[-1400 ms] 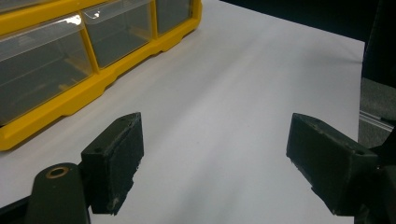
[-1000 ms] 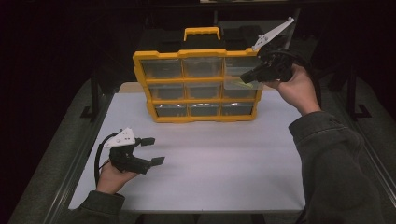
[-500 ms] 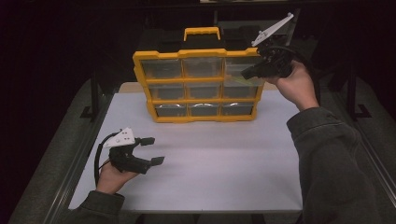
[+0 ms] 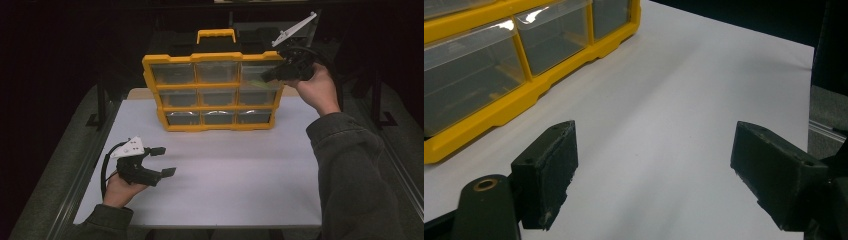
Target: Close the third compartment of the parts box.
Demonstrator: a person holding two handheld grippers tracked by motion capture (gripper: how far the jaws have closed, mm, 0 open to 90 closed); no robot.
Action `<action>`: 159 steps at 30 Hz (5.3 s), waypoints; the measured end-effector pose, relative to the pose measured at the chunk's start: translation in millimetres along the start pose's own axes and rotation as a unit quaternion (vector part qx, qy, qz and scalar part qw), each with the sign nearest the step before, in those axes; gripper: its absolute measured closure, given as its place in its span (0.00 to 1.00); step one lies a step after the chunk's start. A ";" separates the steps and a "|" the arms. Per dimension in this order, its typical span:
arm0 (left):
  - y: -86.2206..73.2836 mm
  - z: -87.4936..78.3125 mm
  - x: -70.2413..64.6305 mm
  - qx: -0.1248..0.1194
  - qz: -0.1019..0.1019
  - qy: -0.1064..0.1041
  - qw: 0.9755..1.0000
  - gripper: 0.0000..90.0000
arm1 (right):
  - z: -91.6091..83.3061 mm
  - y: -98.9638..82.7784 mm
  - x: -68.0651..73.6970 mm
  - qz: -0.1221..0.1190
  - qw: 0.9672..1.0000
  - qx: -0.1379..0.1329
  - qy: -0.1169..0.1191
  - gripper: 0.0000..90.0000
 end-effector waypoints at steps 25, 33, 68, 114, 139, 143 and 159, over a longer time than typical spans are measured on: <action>1.0 0.0 -0.6 -0.005 0.000 -0.001 1.000 0.21 | 1.0 2.6 -13.7 0.023 1.000 -0.002 -0.021 0.99; 0.7 0.3 -0.8 -0.003 0.001 -0.002 1.000 0.21 | 3.1 3.5 -16.5 0.026 0.999 -0.003 -0.021 0.99; 0.5 0.9 -1.5 -0.001 0.000 -0.001 1.000 0.21 | 9.2 6.7 -26.9 0.030 0.998 -0.017 -0.046 0.99; 0.7 -0.3 -0.9 0.000 -0.001 -0.002 1.000 0.21 | 17.4 -36.3 23.6 0.060 0.990 -0.107 0.064 0.64; 0.7 0.2 -2.2 0.001 -0.003 -0.002 1.000 0.21 | 16.4 -73.3 38.2 0.065 0.989 -0.127 0.039 0.47; 0.5 0.2 -1.6 -0.001 -0.002 -0.002 1.000 0.21 | 15.2 -80.4 38.5 0.072 0.988 -0.131 0.038 0.44; -1.5 2.3 -1.5 0.004 -0.005 -0.003 1.000 0.21 | 17.4 -105.2 49.8 0.077 0.989 -0.124 0.024 0.31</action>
Point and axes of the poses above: each handheld gripper's, and its own axes: z roughly forward along the jaws, y roughly out of its top, x roughly to its left, the point moved 7 cm from there along z, roughly forward along the jaws, and after that the axes turned 14 degrees about -x, right-handed, at the moved point
